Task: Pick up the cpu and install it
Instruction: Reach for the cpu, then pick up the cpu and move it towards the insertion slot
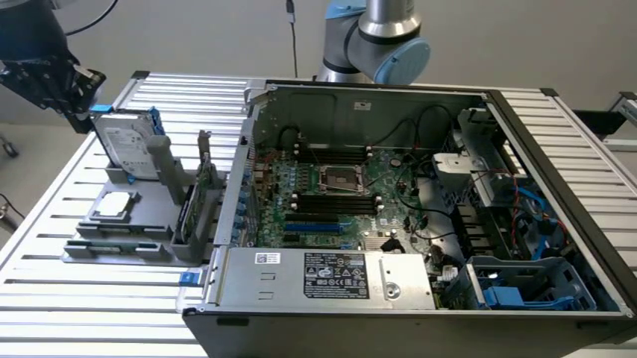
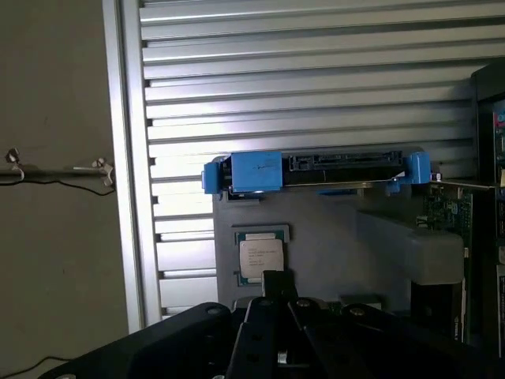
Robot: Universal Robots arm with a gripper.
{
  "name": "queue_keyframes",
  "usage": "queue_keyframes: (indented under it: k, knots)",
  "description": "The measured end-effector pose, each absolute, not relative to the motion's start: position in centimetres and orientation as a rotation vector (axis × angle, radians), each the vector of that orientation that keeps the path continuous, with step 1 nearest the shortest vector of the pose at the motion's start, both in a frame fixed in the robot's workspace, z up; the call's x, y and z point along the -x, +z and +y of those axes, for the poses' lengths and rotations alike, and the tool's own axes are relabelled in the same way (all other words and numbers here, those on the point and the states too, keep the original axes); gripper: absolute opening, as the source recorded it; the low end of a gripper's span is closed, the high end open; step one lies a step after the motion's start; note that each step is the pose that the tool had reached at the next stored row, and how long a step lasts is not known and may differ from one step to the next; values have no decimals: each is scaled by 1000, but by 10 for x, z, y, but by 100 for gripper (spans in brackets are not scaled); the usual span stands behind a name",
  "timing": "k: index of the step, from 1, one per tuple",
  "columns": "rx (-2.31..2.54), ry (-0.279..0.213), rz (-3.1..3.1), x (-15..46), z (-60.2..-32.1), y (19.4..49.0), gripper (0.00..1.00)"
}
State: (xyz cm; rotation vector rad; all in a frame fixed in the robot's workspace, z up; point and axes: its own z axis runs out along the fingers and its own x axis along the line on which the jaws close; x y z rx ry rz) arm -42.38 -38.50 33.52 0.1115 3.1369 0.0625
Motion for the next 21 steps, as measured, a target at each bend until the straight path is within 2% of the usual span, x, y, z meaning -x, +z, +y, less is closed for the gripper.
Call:
queue_keyframes:
  k: [9,12,13,15,16,18,19,20,21]
  knots:
    - [-111,62,3137,424,-385,335,12]
    - [-111,63,3137,424,-385,335,30]
    - [-111,62,3137,424,-385,335,30]
    - [-111,61,3137,424,-385,335,42]
    - [-111,61,3137,424,-385,334,42]
    - [-111,60,3137,424,-385,331,53]
    - [-111,60,3137,424,-385,329,53]
    - [-110,60,3137,424,-385,328,60]
    - [-110,60,3137,424,-385,326,60]
